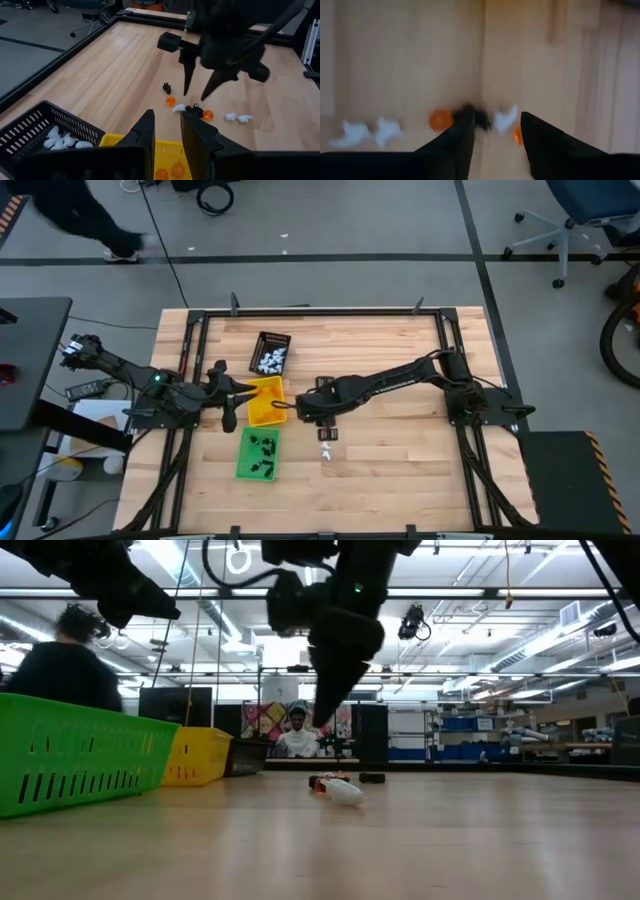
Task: Sort Halloween decoration
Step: Put the orange pumpkin toy into the yellow basket
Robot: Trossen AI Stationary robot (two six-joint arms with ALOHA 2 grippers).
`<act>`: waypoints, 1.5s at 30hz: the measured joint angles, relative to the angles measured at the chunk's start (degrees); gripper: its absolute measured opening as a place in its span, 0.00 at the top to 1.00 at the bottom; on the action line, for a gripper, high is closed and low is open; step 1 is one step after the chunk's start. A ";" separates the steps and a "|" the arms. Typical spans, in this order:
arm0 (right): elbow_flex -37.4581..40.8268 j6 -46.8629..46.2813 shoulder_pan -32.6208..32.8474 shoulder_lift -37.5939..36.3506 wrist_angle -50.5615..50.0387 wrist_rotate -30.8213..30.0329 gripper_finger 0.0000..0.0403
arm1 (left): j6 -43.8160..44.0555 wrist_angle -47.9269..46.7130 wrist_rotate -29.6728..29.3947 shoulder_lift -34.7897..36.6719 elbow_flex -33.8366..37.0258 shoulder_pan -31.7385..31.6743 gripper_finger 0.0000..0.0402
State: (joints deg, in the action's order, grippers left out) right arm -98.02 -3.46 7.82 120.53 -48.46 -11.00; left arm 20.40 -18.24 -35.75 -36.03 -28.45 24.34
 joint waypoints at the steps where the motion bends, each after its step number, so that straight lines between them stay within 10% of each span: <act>1: 0.00 -0.02 -0.34 0.00 -1.36 0.00 0.59 | 0.00 0.00 0.00 0.00 0.00 0.00 0.83; 45: 7.90 13.70 -7.66 2.99 3.72 5.29 0.51 | 1.51 -0.34 0.04 -0.02 0.07 0.00 0.83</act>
State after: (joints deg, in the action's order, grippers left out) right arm -90.12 10.24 0.15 123.52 -44.74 -5.72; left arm 21.91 -18.58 -35.70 -36.05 -28.38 24.34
